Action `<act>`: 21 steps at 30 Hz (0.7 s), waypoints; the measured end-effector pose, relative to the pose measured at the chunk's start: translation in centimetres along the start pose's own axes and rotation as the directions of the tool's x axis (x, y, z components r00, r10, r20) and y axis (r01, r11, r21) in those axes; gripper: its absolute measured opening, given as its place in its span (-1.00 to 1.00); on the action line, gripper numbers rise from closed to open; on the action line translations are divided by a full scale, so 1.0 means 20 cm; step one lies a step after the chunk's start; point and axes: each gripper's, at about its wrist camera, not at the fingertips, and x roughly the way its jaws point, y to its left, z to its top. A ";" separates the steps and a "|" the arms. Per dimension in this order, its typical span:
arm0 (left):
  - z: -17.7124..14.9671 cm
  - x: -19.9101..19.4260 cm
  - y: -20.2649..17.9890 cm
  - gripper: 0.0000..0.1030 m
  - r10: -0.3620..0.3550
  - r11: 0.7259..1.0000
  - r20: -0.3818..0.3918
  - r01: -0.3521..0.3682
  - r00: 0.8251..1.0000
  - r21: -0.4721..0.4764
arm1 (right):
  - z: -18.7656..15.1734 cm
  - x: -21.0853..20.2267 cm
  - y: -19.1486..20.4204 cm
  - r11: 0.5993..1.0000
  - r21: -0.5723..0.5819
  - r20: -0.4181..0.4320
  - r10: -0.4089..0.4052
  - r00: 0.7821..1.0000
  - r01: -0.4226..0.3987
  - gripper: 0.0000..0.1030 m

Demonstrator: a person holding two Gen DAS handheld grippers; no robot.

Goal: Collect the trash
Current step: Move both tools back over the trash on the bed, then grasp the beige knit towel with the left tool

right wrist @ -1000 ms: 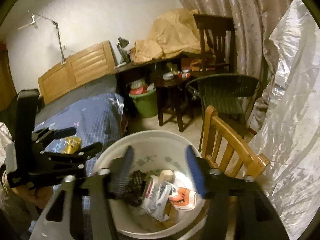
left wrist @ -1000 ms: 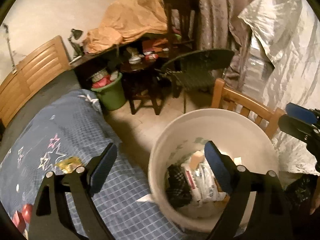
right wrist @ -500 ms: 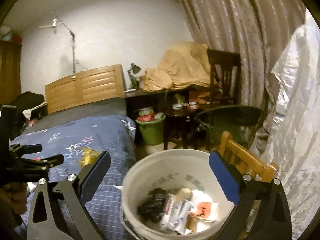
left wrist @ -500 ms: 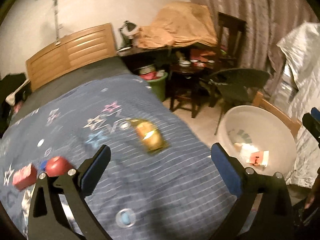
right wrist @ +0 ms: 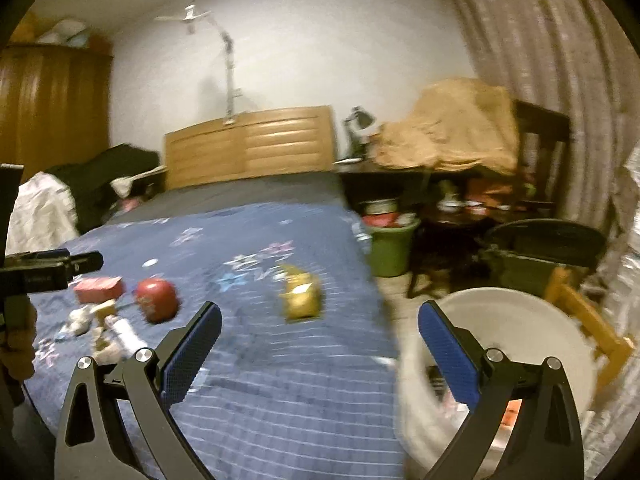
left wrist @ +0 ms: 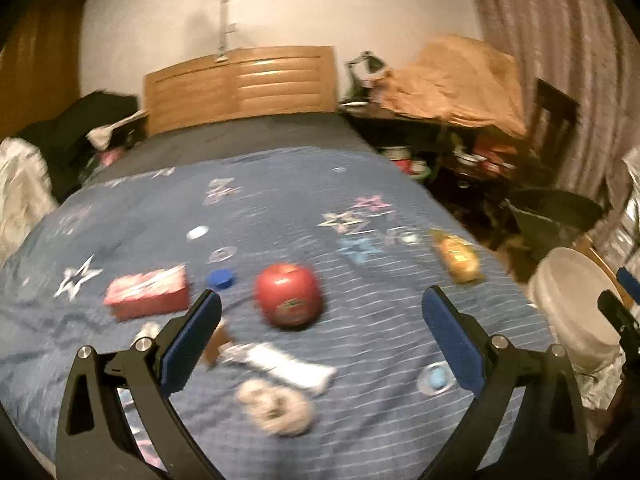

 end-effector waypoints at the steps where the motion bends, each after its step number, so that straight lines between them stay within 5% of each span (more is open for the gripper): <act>1: -0.01 0.00 0.05 0.88 0.010 1.000 -0.007 -0.010 1.000 -0.018 | 0.00 0.02 0.04 1.000 -0.008 -0.011 0.020 1.000 -0.020 0.91; 6: -0.12 0.00 0.29 0.88 0.034 0.993 -0.068 -0.041 0.997 -0.108 | 0.00 0.12 0.23 0.995 -0.023 -0.058 0.099 0.993 -0.100 0.91; 9: -0.22 0.04 0.36 0.85 -0.021 0.988 -0.136 0.000 0.991 -0.156 | -0.02 0.15 0.28 0.992 -0.009 -0.076 0.127 0.989 -0.129 0.91; 15: -0.38 0.22 0.29 0.47 -0.129 0.980 -0.243 0.085 0.962 -0.181 | -0.14 0.20 0.31 0.988 0.059 -0.153 0.153 0.976 -0.146 0.91; 19: -0.49 0.37 0.26 -0.07 -0.172 0.972 -0.319 0.109 0.932 -0.206 | -0.16 0.22 0.28 0.984 0.089 -0.182 0.166 0.969 -0.152 0.91; 21: -0.50 0.34 0.26 -0.18 -0.179 0.971 -0.294 0.120 0.939 -0.206 | -0.16 0.23 0.30 0.983 0.084 -0.182 0.176 0.967 -0.163 0.91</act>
